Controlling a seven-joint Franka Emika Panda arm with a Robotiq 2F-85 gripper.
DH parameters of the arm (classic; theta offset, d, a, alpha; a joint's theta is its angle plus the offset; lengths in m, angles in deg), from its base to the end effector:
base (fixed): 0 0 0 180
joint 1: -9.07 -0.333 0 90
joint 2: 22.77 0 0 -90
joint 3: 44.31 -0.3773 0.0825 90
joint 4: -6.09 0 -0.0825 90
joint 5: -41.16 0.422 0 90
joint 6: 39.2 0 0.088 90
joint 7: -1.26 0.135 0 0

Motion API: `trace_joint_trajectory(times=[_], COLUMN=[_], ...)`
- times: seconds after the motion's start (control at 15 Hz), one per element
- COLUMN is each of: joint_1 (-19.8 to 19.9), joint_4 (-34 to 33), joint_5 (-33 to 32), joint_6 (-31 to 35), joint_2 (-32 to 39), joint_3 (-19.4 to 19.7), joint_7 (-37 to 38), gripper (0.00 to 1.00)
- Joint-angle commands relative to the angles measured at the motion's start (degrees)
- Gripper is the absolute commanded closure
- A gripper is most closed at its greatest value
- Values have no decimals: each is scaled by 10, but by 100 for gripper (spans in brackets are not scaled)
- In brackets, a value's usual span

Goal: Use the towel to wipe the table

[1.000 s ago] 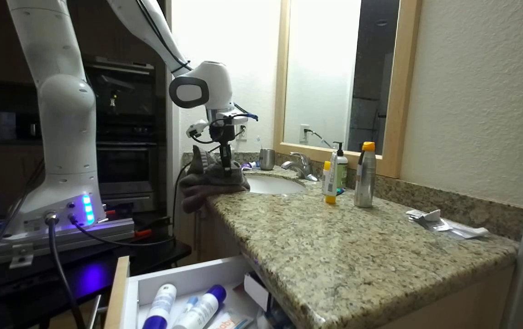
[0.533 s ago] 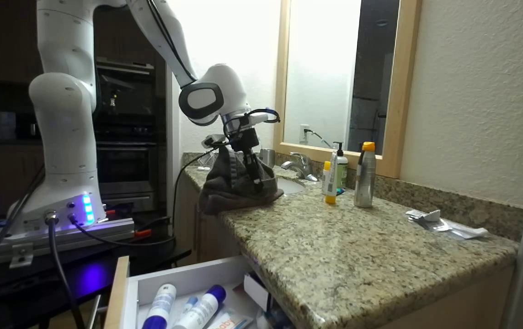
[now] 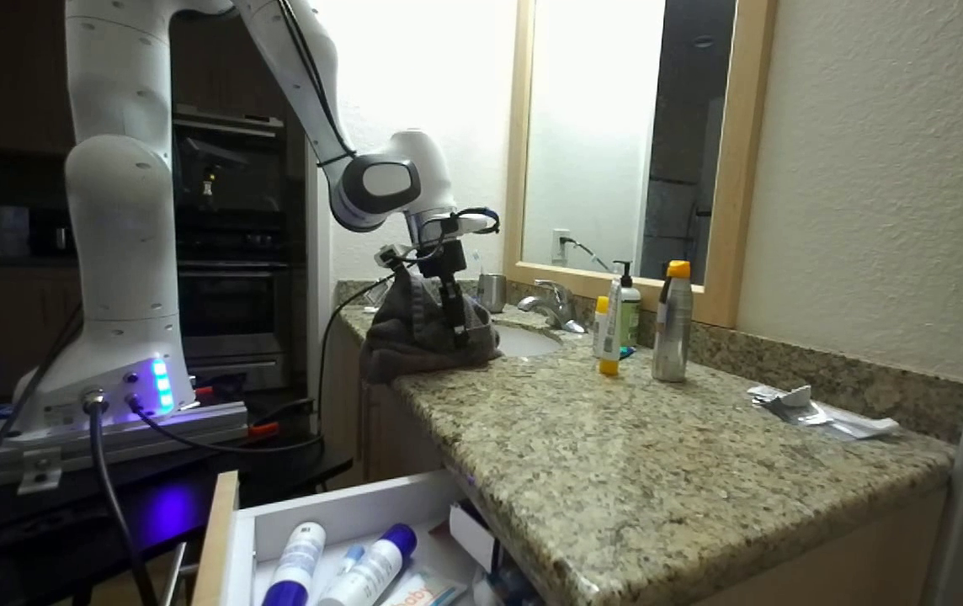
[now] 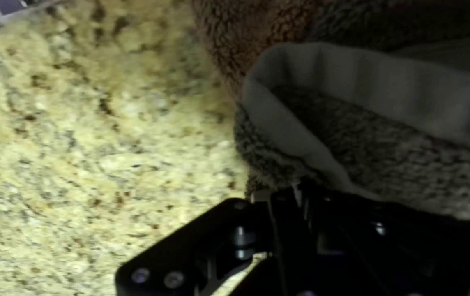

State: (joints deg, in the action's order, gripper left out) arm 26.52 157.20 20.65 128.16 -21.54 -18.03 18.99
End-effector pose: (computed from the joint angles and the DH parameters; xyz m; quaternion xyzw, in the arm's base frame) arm 0.3576 -0.3156 0.2646 0.9239 -0.3541 0.1107 0.0934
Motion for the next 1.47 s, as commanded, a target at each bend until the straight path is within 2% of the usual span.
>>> trace_joint_trajectory(times=[0.0,0.07,0.33,0.6,0.8,1.0,1.2,1.33,1.4], joint_1=[-43,-32,-53,-97,-129,-148,-161,-148,-123], joint_4=[71,72,87,87,85,84,81,81,81], joint_5=[32,52,129,211,244,248,268,243,206], joint_6=[-32,-42,-82,-102,-104,-96,-96,-75,-56], joint_2=[-90,-96,-117,-125,-127,-124,-120,-112,-104], joint_3=[-41,-74,-125,-168,-198,-223,-229,-233,-232], joint_7=[-16,-23,-43,-65,-76,-74,-79,-68,-55], gripper=[98,98,98,98,98,98,98,98,98])
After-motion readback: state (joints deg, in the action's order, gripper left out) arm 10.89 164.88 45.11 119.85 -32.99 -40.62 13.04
